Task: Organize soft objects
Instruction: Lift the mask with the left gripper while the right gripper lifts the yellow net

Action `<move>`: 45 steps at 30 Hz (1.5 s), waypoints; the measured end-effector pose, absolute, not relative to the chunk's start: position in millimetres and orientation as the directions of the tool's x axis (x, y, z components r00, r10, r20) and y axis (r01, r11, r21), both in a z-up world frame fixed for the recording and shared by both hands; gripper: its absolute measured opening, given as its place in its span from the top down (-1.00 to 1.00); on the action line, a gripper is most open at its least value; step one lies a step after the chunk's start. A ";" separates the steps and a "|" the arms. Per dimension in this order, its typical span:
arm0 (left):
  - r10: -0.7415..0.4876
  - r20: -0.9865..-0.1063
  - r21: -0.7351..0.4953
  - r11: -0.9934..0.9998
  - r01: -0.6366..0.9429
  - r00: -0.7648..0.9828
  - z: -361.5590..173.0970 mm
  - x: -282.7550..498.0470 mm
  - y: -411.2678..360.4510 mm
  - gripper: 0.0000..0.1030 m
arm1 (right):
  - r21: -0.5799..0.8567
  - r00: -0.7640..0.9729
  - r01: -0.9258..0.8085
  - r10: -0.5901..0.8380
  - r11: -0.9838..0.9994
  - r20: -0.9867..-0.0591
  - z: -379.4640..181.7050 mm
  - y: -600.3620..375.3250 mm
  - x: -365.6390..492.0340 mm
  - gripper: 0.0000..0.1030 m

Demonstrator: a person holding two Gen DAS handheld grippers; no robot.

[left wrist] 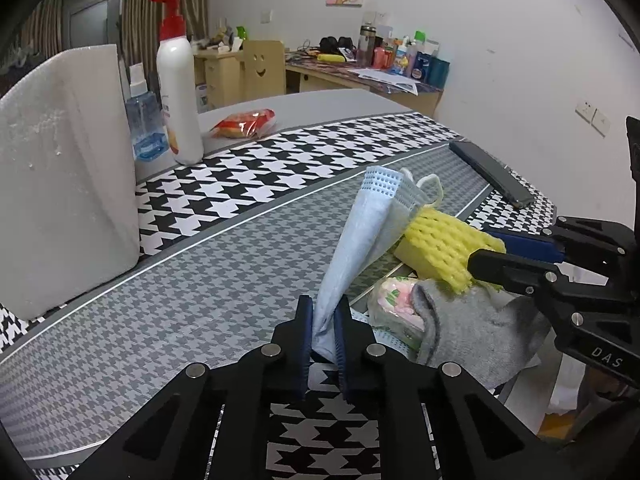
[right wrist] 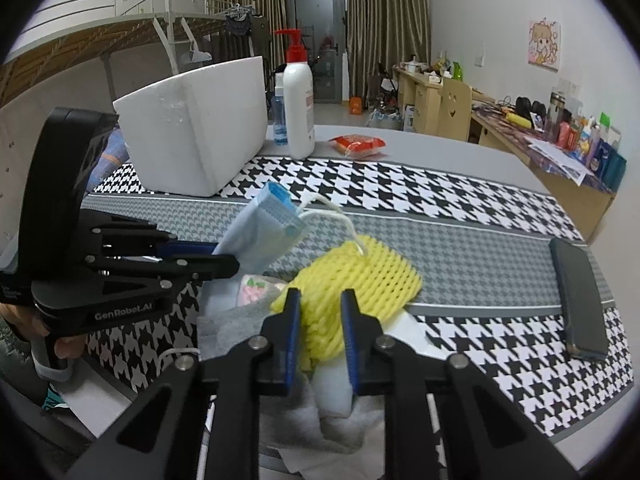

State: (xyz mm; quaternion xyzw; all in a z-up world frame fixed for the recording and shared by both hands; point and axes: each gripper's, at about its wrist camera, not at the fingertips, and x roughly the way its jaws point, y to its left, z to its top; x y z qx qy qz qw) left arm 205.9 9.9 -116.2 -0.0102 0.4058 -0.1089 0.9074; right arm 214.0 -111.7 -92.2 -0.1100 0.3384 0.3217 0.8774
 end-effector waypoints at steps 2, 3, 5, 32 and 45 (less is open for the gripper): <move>-0.202 -0.732 -0.103 0.977 0.187 0.651 -114.6 204.5 9.6 0.80 | 0.016 0.570 -0.637 0.485 0.771 -0.664 -90.1 -112.2 212.5 0.58; -0.206 -0.727 -0.107 0.976 0.187 0.655 -113.0 203.0 10.0 0.82 | 0.010 0.574 -0.637 0.483 0.771 -0.662 -89.1 -112.0 211.3 0.59; -0.210 -0.718 -0.114 0.976 0.186 0.663 -109.7 200.3 11.2 0.85 | 0.013 0.575 -0.638 0.487 0.770 -0.658 -86.4 -112.4 209.4 0.63; -0.160 -0.584 -0.113 0.987 0.115 0.796 -47.7 153.1 22.6 0.88 | 0.045 0.626 -0.641 0.556 0.766 -0.548 -55.0 -123.5 185.1 0.67; -0.095 -0.532 -0.103 0.994 0.047 0.841 -29.6 138.0 31.4 0.88 | 0.047 0.628 -0.656 0.580 0.753 -0.519 -42.8 -129.0 182.3 0.67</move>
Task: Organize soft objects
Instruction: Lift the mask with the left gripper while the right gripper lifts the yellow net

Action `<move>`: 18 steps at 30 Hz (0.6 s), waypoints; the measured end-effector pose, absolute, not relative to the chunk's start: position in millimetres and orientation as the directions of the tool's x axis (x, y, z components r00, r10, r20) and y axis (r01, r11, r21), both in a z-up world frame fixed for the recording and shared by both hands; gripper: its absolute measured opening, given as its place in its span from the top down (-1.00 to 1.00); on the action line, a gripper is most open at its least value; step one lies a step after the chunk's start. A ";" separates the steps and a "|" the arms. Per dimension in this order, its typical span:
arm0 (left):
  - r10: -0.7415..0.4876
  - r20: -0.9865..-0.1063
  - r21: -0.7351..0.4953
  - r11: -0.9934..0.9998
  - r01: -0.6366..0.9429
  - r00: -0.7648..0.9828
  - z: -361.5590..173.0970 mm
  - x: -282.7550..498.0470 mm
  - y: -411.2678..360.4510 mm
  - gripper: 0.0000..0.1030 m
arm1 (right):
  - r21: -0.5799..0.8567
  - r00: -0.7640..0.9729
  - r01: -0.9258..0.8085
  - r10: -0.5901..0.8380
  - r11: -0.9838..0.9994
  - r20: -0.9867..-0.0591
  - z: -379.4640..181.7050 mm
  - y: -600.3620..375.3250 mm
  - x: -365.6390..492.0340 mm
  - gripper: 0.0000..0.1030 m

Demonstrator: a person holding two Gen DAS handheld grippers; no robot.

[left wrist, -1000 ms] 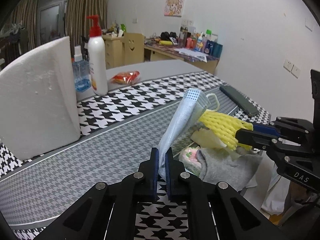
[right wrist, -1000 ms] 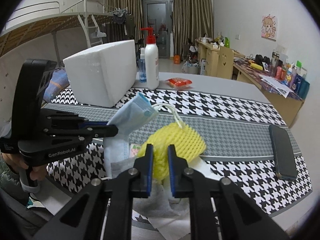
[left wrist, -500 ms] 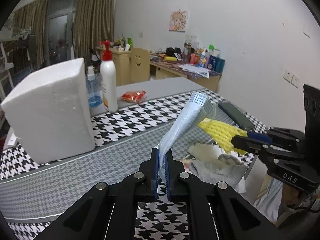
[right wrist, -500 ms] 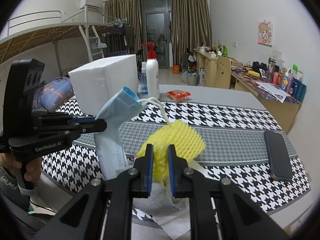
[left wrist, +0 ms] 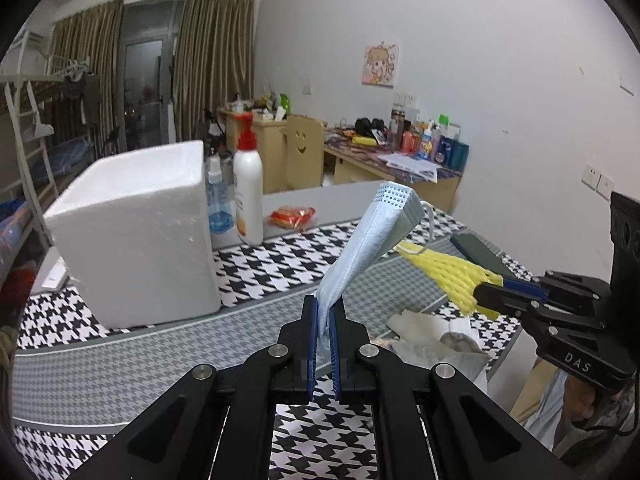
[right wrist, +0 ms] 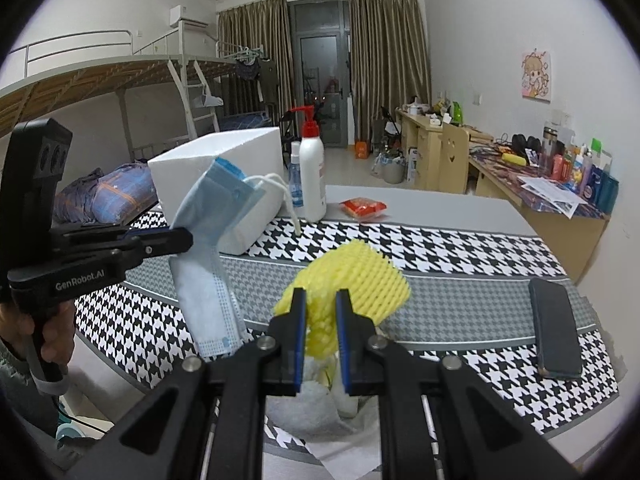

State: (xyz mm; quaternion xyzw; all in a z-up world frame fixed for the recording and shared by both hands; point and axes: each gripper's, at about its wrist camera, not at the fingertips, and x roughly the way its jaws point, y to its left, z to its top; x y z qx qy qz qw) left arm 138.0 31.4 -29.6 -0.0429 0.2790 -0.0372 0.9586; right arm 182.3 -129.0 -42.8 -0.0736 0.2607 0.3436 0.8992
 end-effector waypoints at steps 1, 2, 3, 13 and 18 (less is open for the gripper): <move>-0.092 -0.529 -0.100 0.994 0.045 0.844 -28.6 136.7 32.2 0.88 | 0.044 0.633 -0.656 0.580 0.754 -0.513 -42.0 -128.9 180.0 0.67; -0.088 -0.525 -0.099 0.994 0.042 0.846 -26.7 135.2 34.0 0.88 | 0.041 0.639 -0.653 0.579 0.756 -0.506 -41.3 -128.5 177.3 0.67; -0.088 -0.521 -0.099 0.994 0.043 0.849 -25.0 133.2 35.3 0.88 | 0.039 0.643 -0.652 0.580 0.757 -0.500 -40.5 -128.2 175.5 0.67; -0.081 -0.493 -0.078 0.996 0.049 0.866 -9.5 128.7 43.2 0.88 | 0.047 0.680 -0.624 0.572 0.780 -0.458 -29.4 -120.6 164.3 0.67; -0.069 -0.475 -0.071 0.997 0.040 0.877 0.1 130.5 50.0 0.88 | 0.050 0.702 -0.609 0.568 0.791 -0.431 -20.2 -118.8 165.2 0.67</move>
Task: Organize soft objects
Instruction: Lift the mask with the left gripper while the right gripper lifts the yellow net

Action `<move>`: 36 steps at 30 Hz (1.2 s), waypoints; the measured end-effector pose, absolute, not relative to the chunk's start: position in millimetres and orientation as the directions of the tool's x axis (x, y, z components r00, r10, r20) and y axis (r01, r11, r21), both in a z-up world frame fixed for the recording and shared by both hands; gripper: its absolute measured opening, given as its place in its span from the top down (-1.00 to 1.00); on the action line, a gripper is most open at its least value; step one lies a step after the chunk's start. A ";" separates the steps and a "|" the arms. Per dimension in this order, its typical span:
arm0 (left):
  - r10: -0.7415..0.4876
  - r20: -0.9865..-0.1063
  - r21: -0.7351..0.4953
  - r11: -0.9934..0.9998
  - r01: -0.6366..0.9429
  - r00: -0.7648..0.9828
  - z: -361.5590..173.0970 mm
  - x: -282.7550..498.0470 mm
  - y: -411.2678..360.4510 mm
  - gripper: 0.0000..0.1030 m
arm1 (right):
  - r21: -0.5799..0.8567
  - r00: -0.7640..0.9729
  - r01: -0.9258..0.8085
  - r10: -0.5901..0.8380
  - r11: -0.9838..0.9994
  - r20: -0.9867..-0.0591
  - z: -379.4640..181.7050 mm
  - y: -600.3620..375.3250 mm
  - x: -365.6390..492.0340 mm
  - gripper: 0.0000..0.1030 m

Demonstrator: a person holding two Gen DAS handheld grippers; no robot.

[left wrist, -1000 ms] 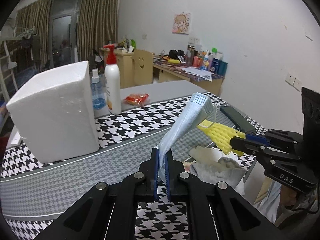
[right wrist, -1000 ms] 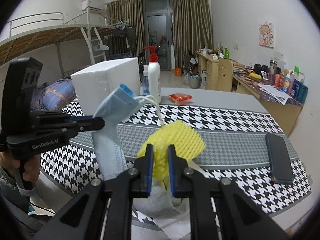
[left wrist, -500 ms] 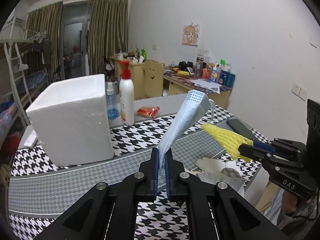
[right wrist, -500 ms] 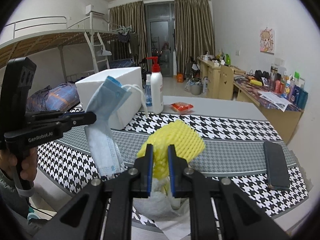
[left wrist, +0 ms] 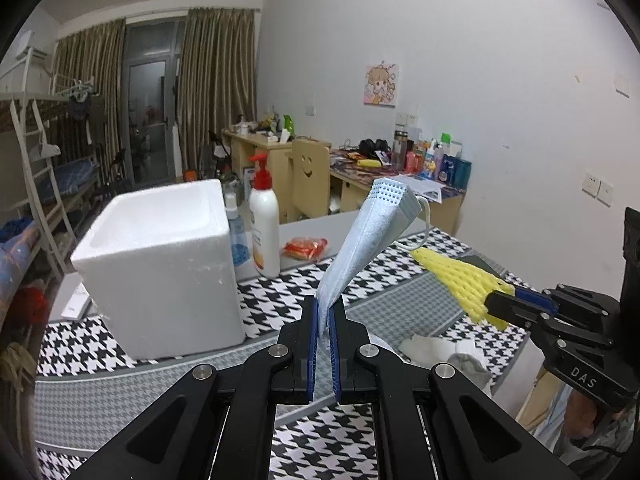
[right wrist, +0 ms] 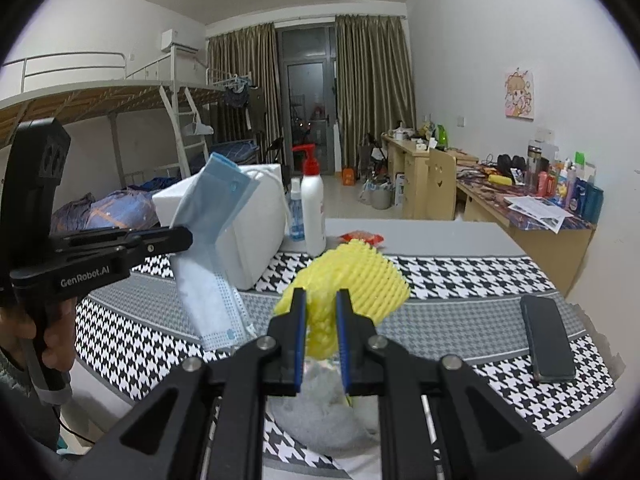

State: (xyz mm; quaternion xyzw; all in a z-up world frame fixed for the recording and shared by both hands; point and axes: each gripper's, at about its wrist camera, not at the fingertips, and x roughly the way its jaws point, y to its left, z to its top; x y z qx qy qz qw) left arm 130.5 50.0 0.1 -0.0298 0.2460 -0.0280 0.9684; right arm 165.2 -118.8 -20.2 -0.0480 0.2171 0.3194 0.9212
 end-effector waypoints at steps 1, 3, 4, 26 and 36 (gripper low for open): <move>-0.066 -0.472 -0.073 0.997 0.036 0.879 1.8 131.6 51.1 0.88 | 0.049 0.705 -0.607 0.566 0.793 -0.427 -18.8 -118.2 165.6 0.67; -0.061 -0.467 -0.072 0.997 0.031 0.882 4.3 132.5 52.2 0.88 | 0.047 0.710 -0.604 0.564 0.796 -0.422 -16.4 -117.4 165.4 0.67; -0.058 -0.466 -0.068 0.997 0.030 0.883 5.7 133.2 52.7 0.88 | 0.045 0.711 -0.605 0.565 0.795 -0.419 -15.0 -117.0 165.3 0.67; 0.003 -0.407 -0.031 0.999 -0.017 0.913 34.0 139.8 65.1 0.88 | 0.025 0.724 -0.627 0.594 0.779 -0.349 4.1 -101.9 171.5 0.67; 0.010 -0.401 -0.029 0.999 -0.023 0.916 41.3 149.0 66.2 0.88 | 0.015 0.733 -0.626 0.595 0.780 -0.329 9.3 -93.8 175.1 0.67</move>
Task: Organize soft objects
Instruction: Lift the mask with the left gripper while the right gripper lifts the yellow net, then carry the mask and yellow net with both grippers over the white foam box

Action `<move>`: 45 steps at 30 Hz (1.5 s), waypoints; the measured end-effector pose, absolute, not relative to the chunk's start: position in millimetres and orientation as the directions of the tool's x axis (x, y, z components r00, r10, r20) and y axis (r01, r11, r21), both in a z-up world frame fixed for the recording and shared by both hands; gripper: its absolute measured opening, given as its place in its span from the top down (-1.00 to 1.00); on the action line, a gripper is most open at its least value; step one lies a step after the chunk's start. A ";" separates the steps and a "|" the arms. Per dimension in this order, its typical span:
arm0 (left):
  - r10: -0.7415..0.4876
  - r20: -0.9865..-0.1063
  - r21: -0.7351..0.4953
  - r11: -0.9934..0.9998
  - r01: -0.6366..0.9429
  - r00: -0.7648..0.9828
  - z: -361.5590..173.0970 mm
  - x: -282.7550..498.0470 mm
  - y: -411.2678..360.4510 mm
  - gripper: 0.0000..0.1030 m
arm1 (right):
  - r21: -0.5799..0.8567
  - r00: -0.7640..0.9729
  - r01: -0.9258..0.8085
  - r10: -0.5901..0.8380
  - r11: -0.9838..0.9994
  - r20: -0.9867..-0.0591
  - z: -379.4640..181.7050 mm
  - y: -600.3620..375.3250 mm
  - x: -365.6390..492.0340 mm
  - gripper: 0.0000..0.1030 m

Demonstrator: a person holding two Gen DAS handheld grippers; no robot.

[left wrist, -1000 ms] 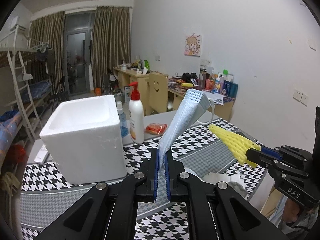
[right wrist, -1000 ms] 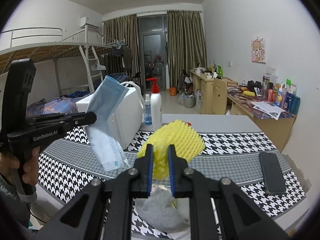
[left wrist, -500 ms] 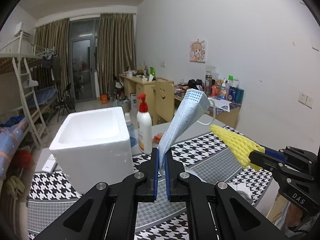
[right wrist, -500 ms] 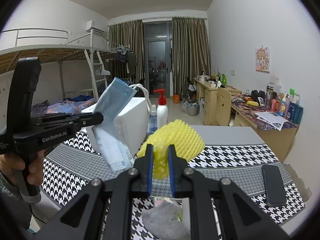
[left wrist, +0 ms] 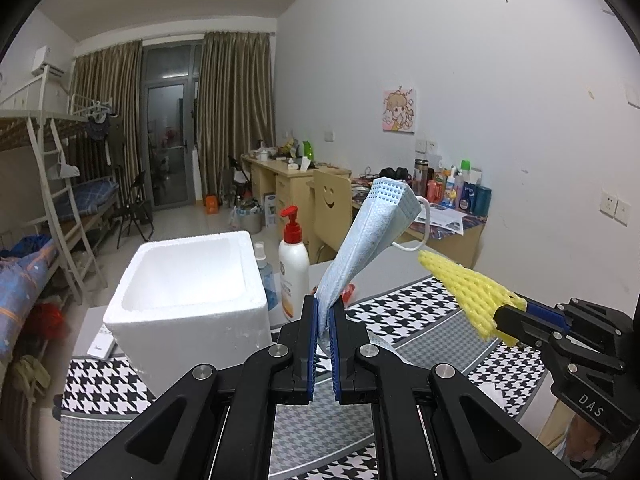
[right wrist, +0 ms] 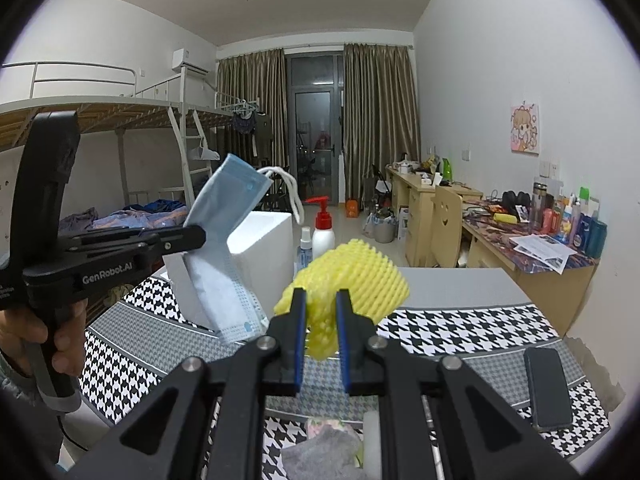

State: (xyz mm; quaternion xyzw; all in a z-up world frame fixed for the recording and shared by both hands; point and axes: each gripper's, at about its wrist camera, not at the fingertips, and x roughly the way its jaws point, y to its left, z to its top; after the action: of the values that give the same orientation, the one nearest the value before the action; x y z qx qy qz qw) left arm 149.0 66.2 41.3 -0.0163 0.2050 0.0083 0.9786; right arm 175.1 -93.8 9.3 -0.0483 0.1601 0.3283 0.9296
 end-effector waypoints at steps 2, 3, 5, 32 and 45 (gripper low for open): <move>0.015 -0.397 -0.023 0.999 -0.026 0.918 44.2 149.8 66.0 0.88 | 0.015 0.735 -0.624 0.593 0.781 -0.328 11.3 -92.9 176.7 0.67; 0.017 -0.394 -0.022 0.999 -0.028 0.919 46.3 150.4 66.2 0.88 | 0.014 0.735 -0.624 0.593 0.781 -0.327 12.2 -92.5 177.4 0.67; 0.020 -0.387 -0.019 0.999 -0.030 0.922 50.5 151.1 66.7 0.88 | 0.015 0.737 -0.623 0.593 0.782 -0.324 14.1 -91.7 178.4 0.67; 0.107 -0.327 -0.015 0.993 -0.118 0.939 76.9 170.1 97.7 0.88 | -0.001 0.741 -0.630 0.601 0.776 -0.300 35.7 -64.2 196.0 0.67; 0.163 -0.308 -0.021 0.984 -0.178 0.937 80.6 181.2 116.1 0.88 | -0.027 0.730 -0.650 0.613 0.760 -0.303 47.5 -35.5 205.5 0.67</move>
State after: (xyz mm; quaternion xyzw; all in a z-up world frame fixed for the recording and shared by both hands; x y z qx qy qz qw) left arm 181.2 116.1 80.6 -0.0241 0.1546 0.0865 0.9839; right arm 205.5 -35.5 47.5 -0.0656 0.1392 0.3403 0.9276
